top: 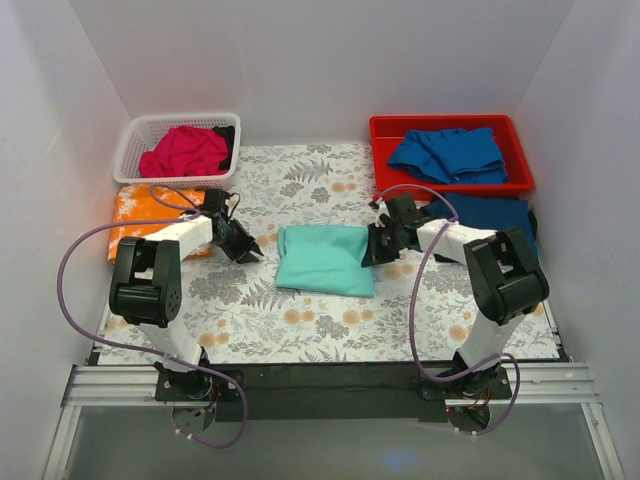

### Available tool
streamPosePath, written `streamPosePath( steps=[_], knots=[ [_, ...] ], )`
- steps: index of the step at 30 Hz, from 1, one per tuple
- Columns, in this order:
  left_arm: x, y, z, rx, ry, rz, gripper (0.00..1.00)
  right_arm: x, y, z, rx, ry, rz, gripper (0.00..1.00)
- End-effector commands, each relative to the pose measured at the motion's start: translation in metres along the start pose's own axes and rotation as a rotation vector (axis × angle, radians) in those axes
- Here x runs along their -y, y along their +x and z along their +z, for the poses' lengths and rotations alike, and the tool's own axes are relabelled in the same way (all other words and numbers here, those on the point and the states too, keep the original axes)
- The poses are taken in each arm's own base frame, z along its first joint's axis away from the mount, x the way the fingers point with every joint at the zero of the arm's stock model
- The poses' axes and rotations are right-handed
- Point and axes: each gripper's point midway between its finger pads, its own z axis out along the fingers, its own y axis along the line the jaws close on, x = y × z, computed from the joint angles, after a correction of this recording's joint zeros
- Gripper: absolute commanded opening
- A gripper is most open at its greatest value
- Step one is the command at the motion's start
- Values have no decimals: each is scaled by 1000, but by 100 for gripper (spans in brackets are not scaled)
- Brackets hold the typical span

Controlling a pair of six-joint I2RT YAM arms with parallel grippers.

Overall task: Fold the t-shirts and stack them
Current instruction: Put the neatly folded tshirt into the corner of the board with the right arm

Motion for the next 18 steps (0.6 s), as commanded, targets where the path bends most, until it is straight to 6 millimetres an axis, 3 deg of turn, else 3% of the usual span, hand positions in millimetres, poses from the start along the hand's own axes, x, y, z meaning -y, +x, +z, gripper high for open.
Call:
streamPosePath(
  steps=[1,7,13,18],
  knots=[
    [-1,-1,-33,43,8,84,23,46,30,-38,-80,250,12,1],
    [-1,-1,-49,69,4,130,23,84,18,-103,3,541,18,1],
    [4,1,-53,59,27,167,22,129,-21,-178,193,792,103,1],
    [7,4,-54,36,51,195,20,164,-43,-213,266,875,199,1]
  ],
)
